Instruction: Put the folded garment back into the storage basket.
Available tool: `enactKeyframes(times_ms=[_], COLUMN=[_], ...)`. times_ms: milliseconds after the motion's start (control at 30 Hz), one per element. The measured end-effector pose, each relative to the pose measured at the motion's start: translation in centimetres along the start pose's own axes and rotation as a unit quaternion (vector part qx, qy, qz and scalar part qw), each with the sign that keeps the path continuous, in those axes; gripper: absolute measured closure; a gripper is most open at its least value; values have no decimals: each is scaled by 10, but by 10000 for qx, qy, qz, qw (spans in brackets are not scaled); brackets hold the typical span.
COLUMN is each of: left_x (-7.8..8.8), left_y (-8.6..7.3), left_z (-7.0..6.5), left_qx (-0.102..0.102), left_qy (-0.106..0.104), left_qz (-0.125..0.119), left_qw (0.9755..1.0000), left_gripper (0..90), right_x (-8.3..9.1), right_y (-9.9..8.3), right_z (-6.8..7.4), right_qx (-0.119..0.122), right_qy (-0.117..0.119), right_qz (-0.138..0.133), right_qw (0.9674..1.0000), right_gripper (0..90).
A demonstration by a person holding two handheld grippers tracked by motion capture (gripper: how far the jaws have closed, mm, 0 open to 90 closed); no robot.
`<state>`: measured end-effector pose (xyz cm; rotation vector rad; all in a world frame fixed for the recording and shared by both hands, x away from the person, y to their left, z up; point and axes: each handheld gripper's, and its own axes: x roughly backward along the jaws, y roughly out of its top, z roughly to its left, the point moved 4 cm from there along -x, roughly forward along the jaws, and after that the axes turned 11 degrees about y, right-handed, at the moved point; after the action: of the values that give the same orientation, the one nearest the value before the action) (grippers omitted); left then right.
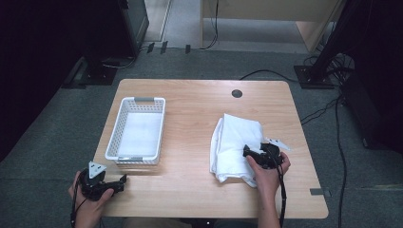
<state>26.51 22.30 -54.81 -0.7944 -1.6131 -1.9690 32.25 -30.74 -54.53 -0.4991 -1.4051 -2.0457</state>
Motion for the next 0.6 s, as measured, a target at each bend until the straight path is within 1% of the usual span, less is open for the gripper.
enactKeyframes(times_ms=[33,100,133,200,333,433,600], left_x=[0,0,0,0,0,0,0], left_y=[0,0,0,0,0,0,0], left_z=[0,0,0,0,-1,-1,-1], left_qx=[1,-2,-8,-26,-34,-51,-59], left_qy=[0,-2,-8,-25,-43,-54,-59], left_qz=[-1,-3,-5,-9,-15,-13,-8], left_qw=[10000,10000,10000,10000,10000,10000,10000], left_gripper=[0,0,0,0,0,0,0], right_x=[0,0,-1,-1,-1,0,1], right_y=[0,-1,-1,-2,-2,-1,-2], right_z=[2,5,7,10,9,6,6], right_qx=[86,297,425,562,477,350,424], right_qy=[121,251,353,411,585,681,802], right_qz=[18,-7,-16,-8,38,29,84], right_qw=[9999,9992,9985,9976,9971,9971,9958], right_gripper=[64,65,83,83,83,83,74])
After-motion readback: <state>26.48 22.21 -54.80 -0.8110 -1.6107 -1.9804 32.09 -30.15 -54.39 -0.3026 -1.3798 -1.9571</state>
